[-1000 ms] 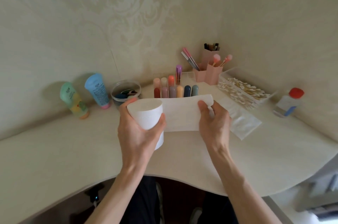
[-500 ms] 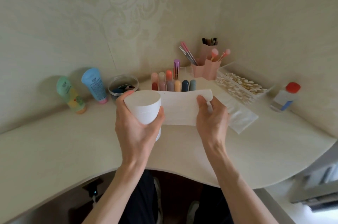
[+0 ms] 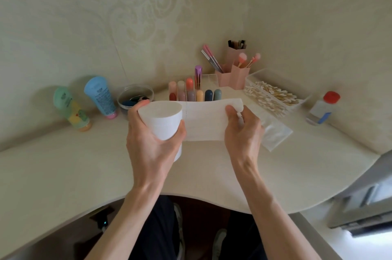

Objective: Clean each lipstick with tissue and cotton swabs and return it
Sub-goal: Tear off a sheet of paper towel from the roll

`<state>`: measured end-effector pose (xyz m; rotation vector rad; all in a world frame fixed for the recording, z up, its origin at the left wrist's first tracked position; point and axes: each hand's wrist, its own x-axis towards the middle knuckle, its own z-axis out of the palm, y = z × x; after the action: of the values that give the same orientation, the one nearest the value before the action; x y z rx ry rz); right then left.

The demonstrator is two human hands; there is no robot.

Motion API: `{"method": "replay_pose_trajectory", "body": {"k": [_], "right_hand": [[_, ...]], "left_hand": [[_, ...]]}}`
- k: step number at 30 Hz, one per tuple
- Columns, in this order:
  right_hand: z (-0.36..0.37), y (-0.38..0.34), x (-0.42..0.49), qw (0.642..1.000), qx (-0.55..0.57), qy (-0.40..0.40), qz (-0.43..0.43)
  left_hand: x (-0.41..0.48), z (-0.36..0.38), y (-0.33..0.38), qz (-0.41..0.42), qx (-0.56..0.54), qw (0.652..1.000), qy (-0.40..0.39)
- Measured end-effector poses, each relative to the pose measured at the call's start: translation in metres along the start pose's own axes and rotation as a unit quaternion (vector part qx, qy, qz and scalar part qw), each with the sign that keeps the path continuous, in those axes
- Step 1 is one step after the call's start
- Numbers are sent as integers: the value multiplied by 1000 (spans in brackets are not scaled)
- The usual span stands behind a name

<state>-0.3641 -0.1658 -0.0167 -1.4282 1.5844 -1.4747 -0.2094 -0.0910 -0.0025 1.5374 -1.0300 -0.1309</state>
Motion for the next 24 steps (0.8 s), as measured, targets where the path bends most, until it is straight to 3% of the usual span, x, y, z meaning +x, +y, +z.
{"method": "replay_pose_trajectory", "body": {"k": [4,7,11,15,18,21,24], "right_hand": [[-14,14,17,1000,-6,28,4],[-47,26,47,998,6,55,11],[-40,18,50,998,-27,-54,24],[-17,14,32,971,-78,-211,82],[-9,14,20,968,-104,-218,75],[-4,17,11,962,-211,-174,-11],[-1,28,5,912,-348,-120,-183]], "left_hand": [[11,-18,-11,19,49,998,17],[42,-52,-30,-21,33,997,66],[54,-62,-40,-13,-4,999,47],[40,-52,-44,-1,-37,999,-4],[30,-50,-47,7,-52,998,-20],[27,-53,-52,1,-63,998,-20],[28,-55,-55,0,-66,998,-21]]}}
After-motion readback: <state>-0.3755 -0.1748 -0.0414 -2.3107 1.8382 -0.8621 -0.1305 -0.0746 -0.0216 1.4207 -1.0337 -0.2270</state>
